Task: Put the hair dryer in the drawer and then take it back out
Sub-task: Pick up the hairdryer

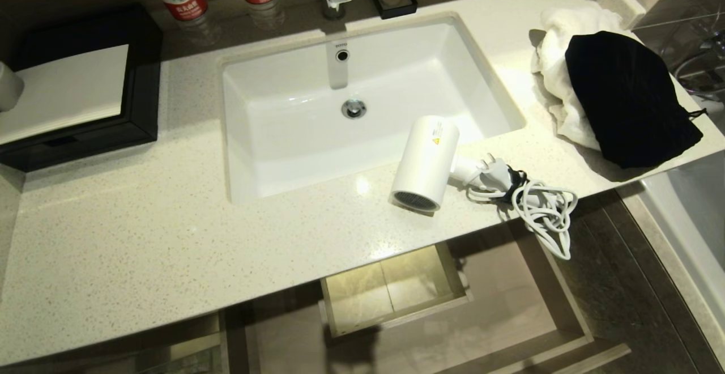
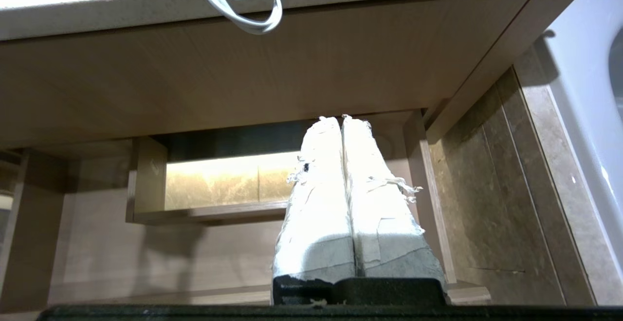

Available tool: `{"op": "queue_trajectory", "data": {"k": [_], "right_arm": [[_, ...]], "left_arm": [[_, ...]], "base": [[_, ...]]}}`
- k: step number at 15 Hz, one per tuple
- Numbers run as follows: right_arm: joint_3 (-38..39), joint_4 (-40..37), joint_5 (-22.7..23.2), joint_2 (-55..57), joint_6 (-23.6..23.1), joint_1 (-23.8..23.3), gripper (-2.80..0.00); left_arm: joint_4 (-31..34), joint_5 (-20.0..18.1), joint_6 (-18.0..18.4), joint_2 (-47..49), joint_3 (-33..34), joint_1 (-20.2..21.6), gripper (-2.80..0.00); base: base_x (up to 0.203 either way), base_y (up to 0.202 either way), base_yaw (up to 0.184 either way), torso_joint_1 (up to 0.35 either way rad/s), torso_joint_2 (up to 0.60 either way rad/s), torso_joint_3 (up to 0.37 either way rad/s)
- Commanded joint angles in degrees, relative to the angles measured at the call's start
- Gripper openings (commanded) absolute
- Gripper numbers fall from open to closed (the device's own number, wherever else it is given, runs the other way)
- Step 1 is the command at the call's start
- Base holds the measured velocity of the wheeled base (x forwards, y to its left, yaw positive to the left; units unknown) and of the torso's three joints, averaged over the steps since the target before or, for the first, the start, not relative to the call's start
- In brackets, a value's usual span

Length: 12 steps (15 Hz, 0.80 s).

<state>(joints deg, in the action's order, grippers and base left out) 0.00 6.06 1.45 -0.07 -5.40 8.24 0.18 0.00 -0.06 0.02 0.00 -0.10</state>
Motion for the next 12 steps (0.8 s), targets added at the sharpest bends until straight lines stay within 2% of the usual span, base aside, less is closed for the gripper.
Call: {"op": "queue_trajectory", "data": {"k": [1,5,8,9,12], "right_arm": [[2.2,0.2,0.0,-2.2,-0.5,0.0,-2.80],[-0.3,-1.4,0.1,-2.2,0.1,0.0,-2.80],[-11.9,-9.0,4.2,-2.2,0.0,0.0,-2.80],[-13.5,-13.0,5.2,-2.2,0.1,0.0,-2.80],[-18.6,-13.8,6.2,-2.0,0.5,0.0,-2.80]], "left_arm": [[0.0,0.0,0.0,0.0,0.1,0.0,-2.80],[0.0,0.0,0.0,0.0,0.1,0.0,-2.80],[0.0,0.0,0.0,0.0,0.1,0.0,-2.80],[0.0,0.0,0.0,0.0,0.0,0.0,-2.80],[0.0,0.0,0.0,0.0,0.0,0.0,-2.80]], "base": [[0.000,0.000,0.000,0.000,0.00,0.000],[0.000,0.000,0.000,0.000,0.00,0.000],[0.000,0.000,0.000,0.000,0.00,0.000],[0.000,0.000,0.000,0.000,0.00,0.000],[0.000,0.000,0.000,0.000,0.00,0.000]]}}
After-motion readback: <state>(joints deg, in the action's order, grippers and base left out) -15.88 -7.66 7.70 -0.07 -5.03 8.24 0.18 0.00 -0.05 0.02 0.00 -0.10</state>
